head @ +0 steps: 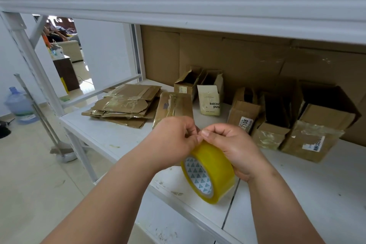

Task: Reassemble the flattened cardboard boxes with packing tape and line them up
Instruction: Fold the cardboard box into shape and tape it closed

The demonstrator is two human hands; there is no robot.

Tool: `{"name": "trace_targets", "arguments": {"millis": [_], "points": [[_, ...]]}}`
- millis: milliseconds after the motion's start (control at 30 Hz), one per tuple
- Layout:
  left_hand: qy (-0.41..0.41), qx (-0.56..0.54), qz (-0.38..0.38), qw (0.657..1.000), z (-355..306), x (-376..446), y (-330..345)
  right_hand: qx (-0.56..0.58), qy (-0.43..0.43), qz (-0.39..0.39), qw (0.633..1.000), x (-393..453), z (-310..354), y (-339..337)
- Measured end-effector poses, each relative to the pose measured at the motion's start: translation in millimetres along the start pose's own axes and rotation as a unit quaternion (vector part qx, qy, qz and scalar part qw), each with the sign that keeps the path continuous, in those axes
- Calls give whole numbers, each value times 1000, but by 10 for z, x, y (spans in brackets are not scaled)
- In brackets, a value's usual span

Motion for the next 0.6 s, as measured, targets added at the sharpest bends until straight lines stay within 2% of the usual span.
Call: {"name": "trace_targets", "arguments": {"millis": [133,233,333,467,533,600], "points": [[-10,-16,-62,998,3,8,-33,11,-8,-3,1000,-61,-14,-18],[-10,-26,-96,995,-4,-12,-16,-9,-9,40,999,-100,-62,-31],[-52,-91,-127,986,94,-64,29,33,15,72,997,-116,-192,-125],[-144,-276,-193,930,283,-162,-65,36,6,149,988,-187,-286,-204],[-168,-336,-205,904,324,-196,-98,38,2,165,986,-201,-312,-184],[-170,-366,-201,893,321,-231,-117,53,-7,168,984,-195,-314,-161]]}}
Point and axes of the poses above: each hand's wrist, its own x-axis towards the middle knuckle, its own y-axis out of the palm, z = x × y, the point moved 3 cm from there along x, towards the middle knuckle, and after that the axes turned 3 degrees about y, right-handed, at the moved point
